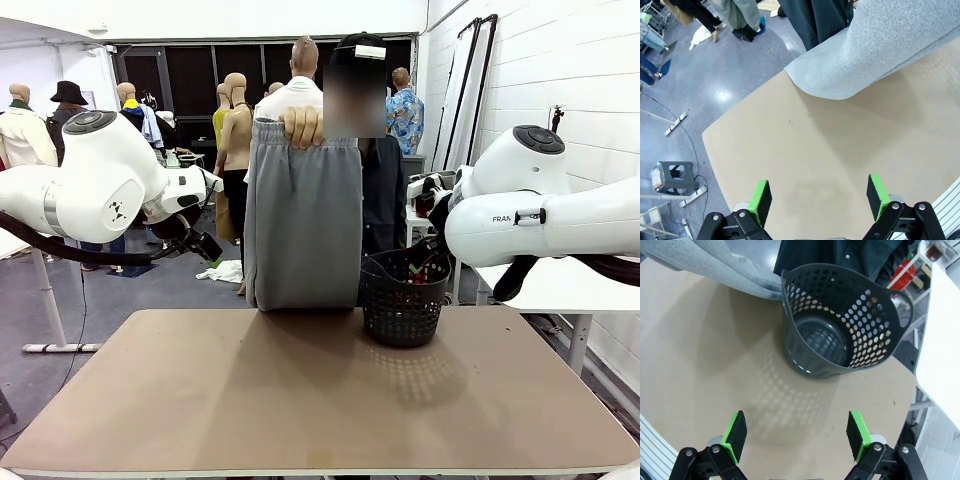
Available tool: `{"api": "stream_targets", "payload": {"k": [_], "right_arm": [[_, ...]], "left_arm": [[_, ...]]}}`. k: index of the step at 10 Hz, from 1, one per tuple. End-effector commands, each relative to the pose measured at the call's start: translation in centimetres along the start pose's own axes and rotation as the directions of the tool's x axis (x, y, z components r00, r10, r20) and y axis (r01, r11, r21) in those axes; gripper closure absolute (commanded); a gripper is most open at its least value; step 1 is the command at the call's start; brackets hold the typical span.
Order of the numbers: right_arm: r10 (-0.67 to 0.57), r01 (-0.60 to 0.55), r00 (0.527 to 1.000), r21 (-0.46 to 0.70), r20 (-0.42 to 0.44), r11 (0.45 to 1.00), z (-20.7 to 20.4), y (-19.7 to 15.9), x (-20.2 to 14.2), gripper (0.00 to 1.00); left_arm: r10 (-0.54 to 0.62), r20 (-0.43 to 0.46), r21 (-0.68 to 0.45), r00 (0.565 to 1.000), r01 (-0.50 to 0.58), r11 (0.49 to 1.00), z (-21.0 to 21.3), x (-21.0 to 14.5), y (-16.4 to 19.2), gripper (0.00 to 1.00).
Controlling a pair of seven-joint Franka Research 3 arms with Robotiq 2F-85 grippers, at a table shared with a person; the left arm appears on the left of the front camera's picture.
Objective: Fold the training pants.
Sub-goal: Grab both ends of the Training pants handed by a person.
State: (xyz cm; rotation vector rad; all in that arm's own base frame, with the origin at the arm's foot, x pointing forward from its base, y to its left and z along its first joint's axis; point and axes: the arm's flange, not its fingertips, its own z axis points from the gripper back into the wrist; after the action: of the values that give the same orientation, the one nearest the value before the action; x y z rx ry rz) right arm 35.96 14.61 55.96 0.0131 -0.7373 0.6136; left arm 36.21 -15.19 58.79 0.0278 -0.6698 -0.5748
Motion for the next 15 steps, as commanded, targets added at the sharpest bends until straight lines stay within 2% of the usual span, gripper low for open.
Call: {"api": "stream_targets", "payload": {"k": [1,3,5,8,10,11,12,13,15], "right_arm": [[0.0,0.0,1.0,0.0,0.0,1.0,0.0,0.0,0.0,0.0],[0.091,-0.091,0.996,0.023,0.002,0.996,-0.4,-0.1,0.1,0.0],[0.218,-0.221,0.974,0.056,0.055,0.974,-0.5,-0.3,0.2,0.0],[0.383,-0.402,0.908,0.094,0.17,0.911,-0.8,-0.4,1.0,0.0],[0.471,-0.498,0.85,0.07,0.234,0.864,-1.0,-0.1,1.8,0.0],[0.506,-0.531,0.83,0.053,0.236,0.846,-1.1,0.1,2.1,0.0],[0.502,-0.513,0.839,-0.004,0.212,0.859,-0.9,0.0,2.3,0.0],[0.473,-0.492,0.858,0.057,0.2,0.869,-0.3,0.9,1.6,0.0],[0.473,-0.492,0.858,0.057,0.2,0.869,-0.3,0.9,1.6,0.0]], "left_arm": [[0.0,0.0,0.0,1.0,0.0,1.0,0.0,0.0,0.0,0.0],[-0.08,0.002,0.006,0.997,0.08,0.997,-0.1,0.0,0.5,0.0],[-0.204,0.009,-0.002,0.979,0.204,0.979,0.5,-0.2,1.0,0.0],[-0.465,0.055,-0.062,0.884,0.467,0.882,0.8,-0.6,2.0,0.0],[-0.603,0.098,-0.096,0.792,0.611,0.786,0.4,-0.8,2.4,0.0],[-0.65,0.114,-0.112,0.751,0.66,0.743,0.4,-0.8,2.6,0.0],[-0.612,0.076,-0.086,0.787,0.616,0.783,0.3,-0.5,2.8,0.0],[-0.598,0.083,-0.084,0.797,0.604,0.793,0.0,-0.6,1.7,0.0],[-0.598,0.083,-0.084,0.797,0.604,0.793,0.0,-0.6,1.7,0.0]]}}
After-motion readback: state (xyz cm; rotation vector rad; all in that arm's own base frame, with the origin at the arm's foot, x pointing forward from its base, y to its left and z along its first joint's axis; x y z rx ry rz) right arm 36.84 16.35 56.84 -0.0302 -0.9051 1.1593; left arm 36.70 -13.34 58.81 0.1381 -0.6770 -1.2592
